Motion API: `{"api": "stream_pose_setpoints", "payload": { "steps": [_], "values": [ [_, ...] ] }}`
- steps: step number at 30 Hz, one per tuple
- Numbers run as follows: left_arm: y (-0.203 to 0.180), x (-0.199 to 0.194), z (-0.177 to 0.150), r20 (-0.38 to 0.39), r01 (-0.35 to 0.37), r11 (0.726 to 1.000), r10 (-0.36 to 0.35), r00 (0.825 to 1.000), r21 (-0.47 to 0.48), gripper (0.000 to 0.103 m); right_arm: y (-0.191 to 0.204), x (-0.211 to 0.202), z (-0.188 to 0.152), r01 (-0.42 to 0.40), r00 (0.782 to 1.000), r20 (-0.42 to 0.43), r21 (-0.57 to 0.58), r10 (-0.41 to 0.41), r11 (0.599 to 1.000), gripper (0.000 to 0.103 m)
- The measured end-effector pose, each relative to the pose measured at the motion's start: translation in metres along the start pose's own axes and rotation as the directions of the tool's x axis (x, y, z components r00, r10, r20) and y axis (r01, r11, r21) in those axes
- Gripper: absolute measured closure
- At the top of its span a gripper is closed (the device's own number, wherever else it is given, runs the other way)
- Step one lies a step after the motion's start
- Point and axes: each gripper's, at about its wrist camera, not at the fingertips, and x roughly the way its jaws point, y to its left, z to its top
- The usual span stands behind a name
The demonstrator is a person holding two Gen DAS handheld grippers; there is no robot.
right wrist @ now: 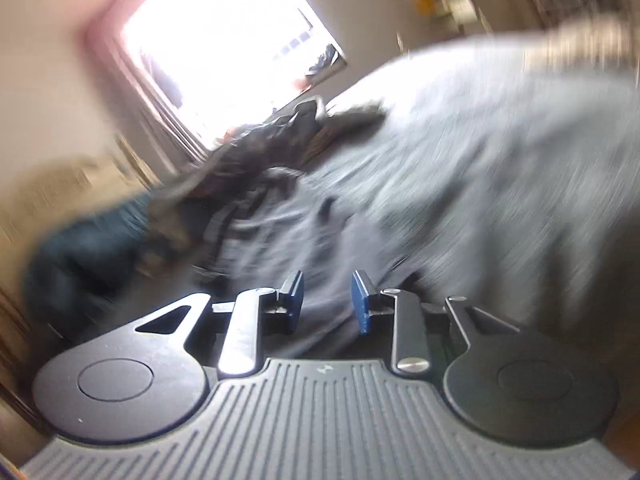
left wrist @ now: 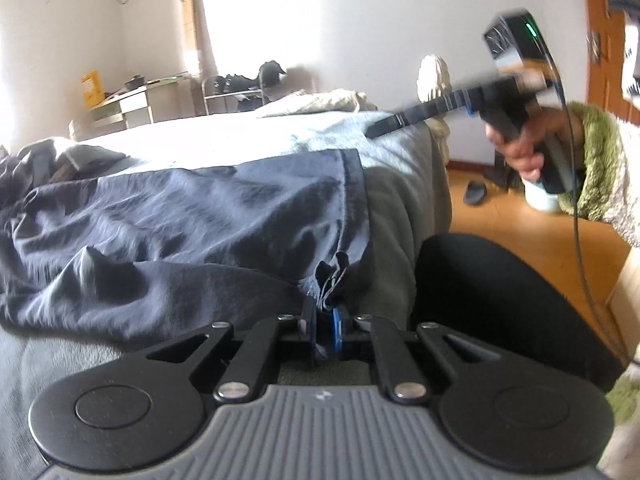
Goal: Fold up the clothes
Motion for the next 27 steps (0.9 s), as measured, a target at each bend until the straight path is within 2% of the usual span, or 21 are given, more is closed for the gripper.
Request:
{"api": "stream_pose_setpoints", "payload": {
  "steps": [1,2,3,5,9,16,22,24,25,26,27],
  "values": [
    [-0.001,-0.004,-0.001,0.004,-0.002,1.0,0.002,1.0,-0.006,0.095,0.006,-0.004,0.0,0.062,0.998,0.005,-0.128,-0.062,0.99,0.074],
    [-0.002,-0.008,-0.002,0.007,-0.003,1.0,0.004,1.0,-0.013,0.095,0.014,-0.004,-0.003,0.113,0.993,0.007,-0.27,-0.116,0.956,0.072],
    [-0.004,-0.012,-0.003,0.011,-0.005,1.0,0.005,1.0,-0.02,0.095,0.022,0.0,-0.008,0.151,0.987,0.009,-0.411,-0.162,0.899,0.071],
    [-0.006,-0.02,-0.004,0.018,-0.008,0.999,0.009,1.0,-0.033,0.095,0.034,0.011,-0.02,0.173,0.975,0.0,-0.617,-0.22,0.768,0.069],
    [-0.011,-0.035,-0.008,0.031,-0.015,0.998,0.017,0.999,-0.059,0.095,0.047,0.034,-0.041,0.138,0.955,-0.031,-0.833,-0.294,0.535,0.063],
    [-0.017,-0.044,-0.008,0.045,-0.023,0.998,0.026,0.999,-0.055,0.095,0.073,0.045,-0.055,0.092,0.951,0.038,-0.982,-0.307,0.163,0.053],
    [-0.022,-0.047,-0.006,0.058,-0.034,0.999,0.036,0.998,-0.04,0.095,0.081,0.051,-0.071,-0.021,0.963,0.032,-0.981,-0.267,-0.194,0.051],
    [-0.023,-0.049,-0.007,0.067,-0.037,0.998,0.04,0.997,-0.047,0.095,0.084,0.054,-0.074,-0.041,0.966,0.032,-0.961,-0.258,-0.274,0.054],
    [-0.023,-0.051,-0.008,0.072,-0.039,0.998,0.042,0.997,-0.052,0.095,0.086,0.055,-0.074,-0.048,0.966,0.028,-0.957,-0.256,-0.287,0.057],
    [-0.022,-0.053,-0.008,0.077,-0.04,0.998,0.044,0.996,-0.058,0.096,0.089,0.055,-0.073,-0.053,0.967,0.023,-0.957,-0.254,-0.286,0.069],
    [-0.022,-0.055,-0.008,0.083,-0.04,0.997,0.045,0.996,-0.067,0.096,0.092,0.054,-0.071,-0.05,0.968,0.018,-0.964,-0.249,-0.262,0.076]
  ]
}}
